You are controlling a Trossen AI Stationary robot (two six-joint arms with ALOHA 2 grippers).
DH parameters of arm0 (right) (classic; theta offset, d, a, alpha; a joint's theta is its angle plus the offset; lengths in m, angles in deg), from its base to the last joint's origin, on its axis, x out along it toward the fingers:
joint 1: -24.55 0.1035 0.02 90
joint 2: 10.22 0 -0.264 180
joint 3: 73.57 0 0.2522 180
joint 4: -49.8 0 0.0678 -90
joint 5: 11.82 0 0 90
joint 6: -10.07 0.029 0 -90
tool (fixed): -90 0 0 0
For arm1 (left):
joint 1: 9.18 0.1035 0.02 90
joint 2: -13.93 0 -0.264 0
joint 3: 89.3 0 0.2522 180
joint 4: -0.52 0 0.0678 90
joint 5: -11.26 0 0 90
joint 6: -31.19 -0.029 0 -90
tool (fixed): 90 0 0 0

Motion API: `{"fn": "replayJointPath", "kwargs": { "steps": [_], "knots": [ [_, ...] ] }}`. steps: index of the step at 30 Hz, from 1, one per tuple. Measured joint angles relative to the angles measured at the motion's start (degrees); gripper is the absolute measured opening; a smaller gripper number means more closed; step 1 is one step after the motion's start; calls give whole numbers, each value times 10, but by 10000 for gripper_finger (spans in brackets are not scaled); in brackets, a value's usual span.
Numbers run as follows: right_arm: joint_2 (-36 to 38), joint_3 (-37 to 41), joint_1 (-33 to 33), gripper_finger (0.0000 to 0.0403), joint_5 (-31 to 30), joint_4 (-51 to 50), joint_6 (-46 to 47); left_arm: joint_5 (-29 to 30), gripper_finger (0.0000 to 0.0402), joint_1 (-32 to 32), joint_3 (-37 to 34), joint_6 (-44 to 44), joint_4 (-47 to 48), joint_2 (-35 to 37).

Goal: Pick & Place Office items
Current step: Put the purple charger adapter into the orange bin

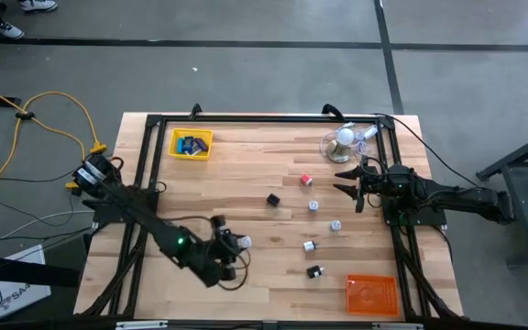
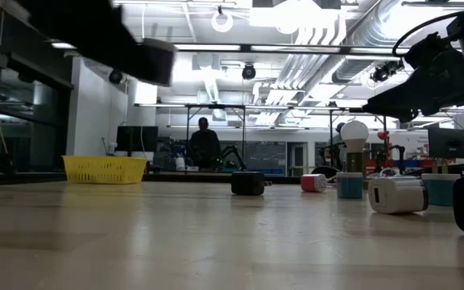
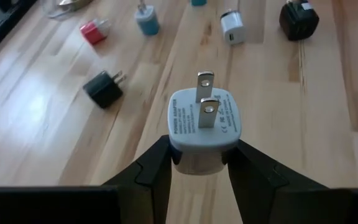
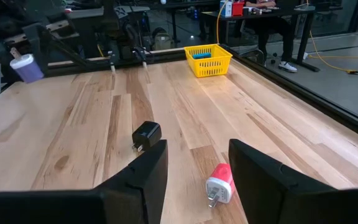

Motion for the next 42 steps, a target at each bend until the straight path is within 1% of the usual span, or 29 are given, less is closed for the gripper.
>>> {"fn": "replayJointPath", "kwargs": {
  "steps": [14,19,23,28,32,42],
  "knots": [
    [0,0,0,158,0,0,0,-166,124,146,0,-223,-158,1],
    [0,0,0,158,0,0,0,-236,124,203,0,-266,-186,1],
    [0,0,0,158,0,0,0,-280,124,239,0,-312,-212,0],
    [0,0,0,158,0,0,0,-329,124,277,0,-331,-221,0],
    [0,0,0,158,0,0,0,-347,124,296,0,-343,-221,0],
    [0,0,0,158,0,0,0,-351,124,309,0,-361,-227,0]
  ]
}}
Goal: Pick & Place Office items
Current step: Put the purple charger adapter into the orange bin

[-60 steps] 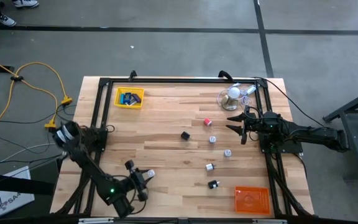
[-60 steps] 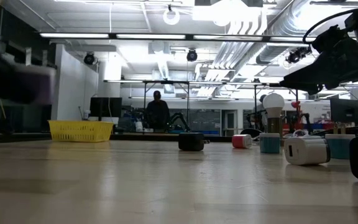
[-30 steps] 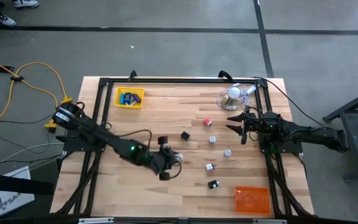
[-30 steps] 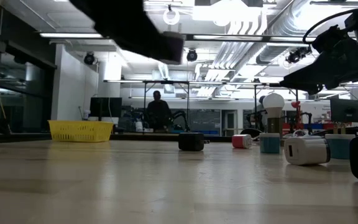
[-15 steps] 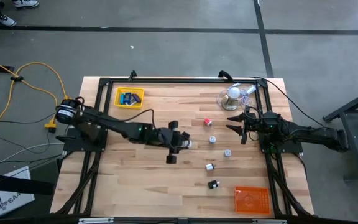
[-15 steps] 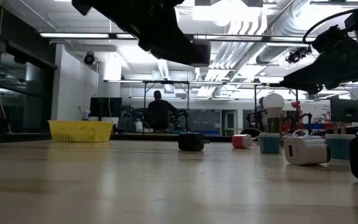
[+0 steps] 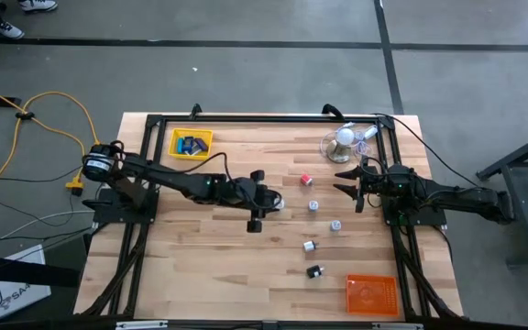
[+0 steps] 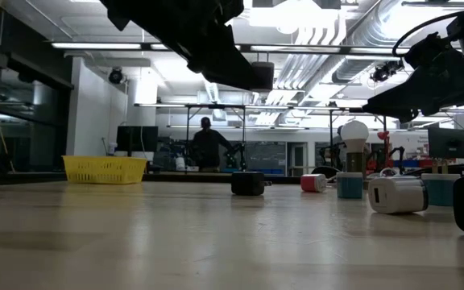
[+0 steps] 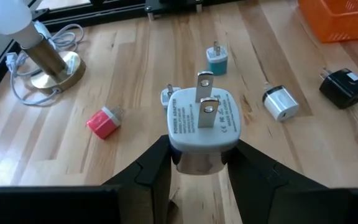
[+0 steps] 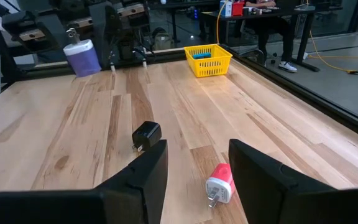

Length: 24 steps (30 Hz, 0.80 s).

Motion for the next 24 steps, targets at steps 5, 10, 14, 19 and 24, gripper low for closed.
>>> {"fn": "replayJointPath", "kwargs": {
  "steps": [5,10,14,19,24],
  "knots": [
    [0,0,0,158,0,0,0,0,124,-8,0,0,-1,0],
    [0,0,0,158,-1,1,0,0,124,-20,0,1,-2,0],
    [0,0,0,158,0,3,2,0,124,-26,0,3,-2,0],
    [0,0,0,158,0,13,59,0,124,-27,0,11,-2,0],
    [0,0,0,158,25,75,147,2,124,-27,0,17,0,0]
  ]
}}
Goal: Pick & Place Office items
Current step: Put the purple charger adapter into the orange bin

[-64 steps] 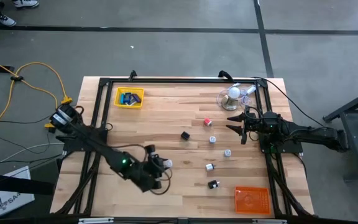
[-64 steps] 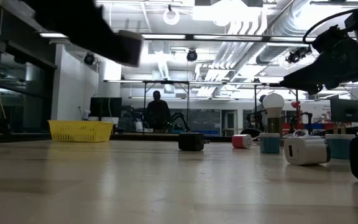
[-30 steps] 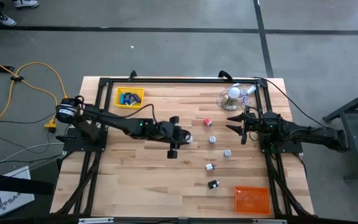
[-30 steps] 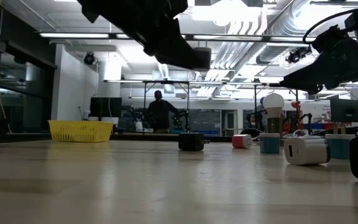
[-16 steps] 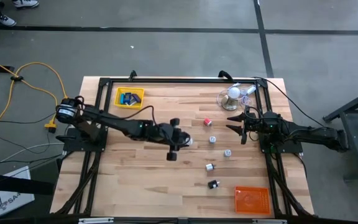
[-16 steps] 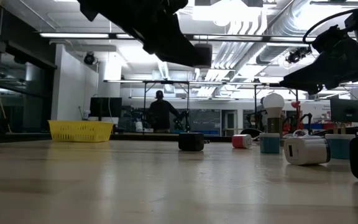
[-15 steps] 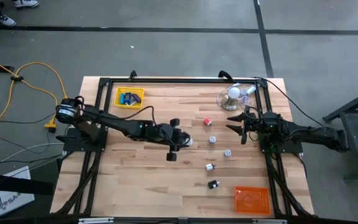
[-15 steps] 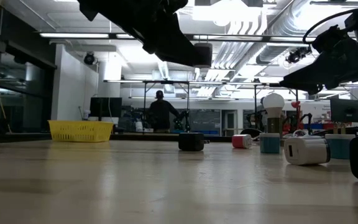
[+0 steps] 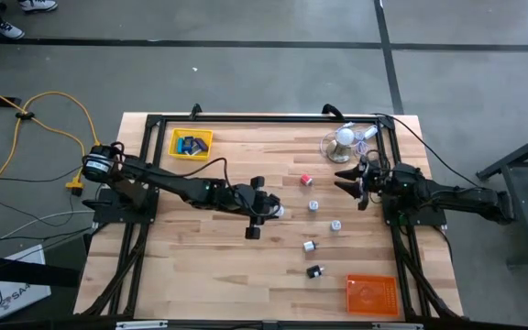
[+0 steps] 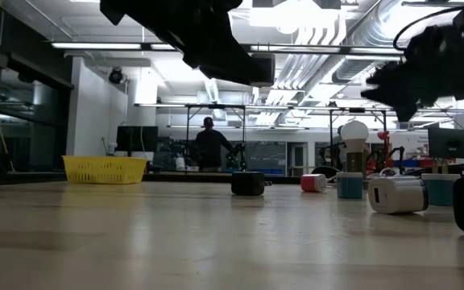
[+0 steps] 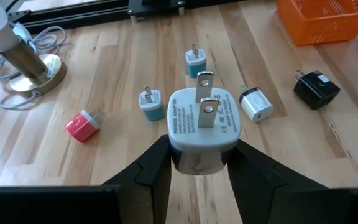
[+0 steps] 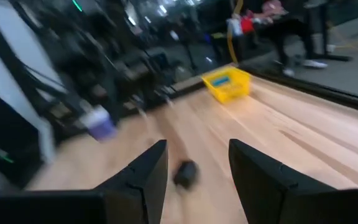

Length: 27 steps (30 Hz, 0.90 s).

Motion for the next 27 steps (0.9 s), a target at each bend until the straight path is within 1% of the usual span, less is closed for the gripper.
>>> {"fn": "replayJointPath", "kwargs": {
  "steps": [4,11,16,27],
  "knots": [
    [0,0,0,158,25,50,37,0,124,0,0,-1,0,0],
    [0,0,0,158,15,67,35,0,124,0,0,-1,0,0],
    [-3,0,0,158,53,75,35,0,124,0,0,-1,0,0],
    [-3,0,19,158,49,139,33,0,124,0,0,-1,0,0]
  ]
}}
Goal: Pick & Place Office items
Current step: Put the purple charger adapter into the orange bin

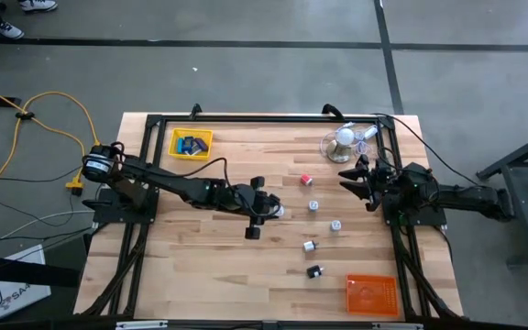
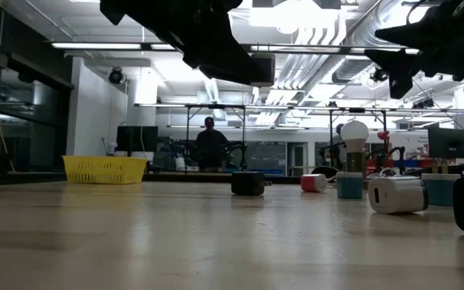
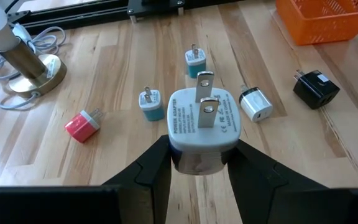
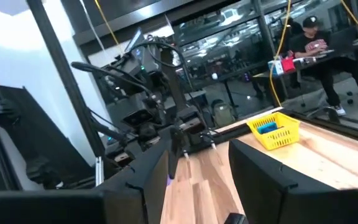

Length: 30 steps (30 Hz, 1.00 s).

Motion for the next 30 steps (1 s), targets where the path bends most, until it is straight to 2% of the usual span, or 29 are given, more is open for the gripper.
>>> {"fn": "replayJointPath", "kwargs": {
  "steps": [8,15,20,25,30],
  "knots": [
    [-8,-4,6,158,29,2,-16,0,124,0,0,0,0,0],
    [-80,-40,20,158,26,1,-41,0,124,0,0,3,0,0],
    [-158,-66,56,158,-16,15,-89,-2,124,0,0,10,0,0],
    [-233,-76,100,158,-45,95,-162,-2,124,0,0,11,0,0],
    [-292,-79,142,158,-105,142,-200,-2,124,0,0,11,0,0]
  ]
}}
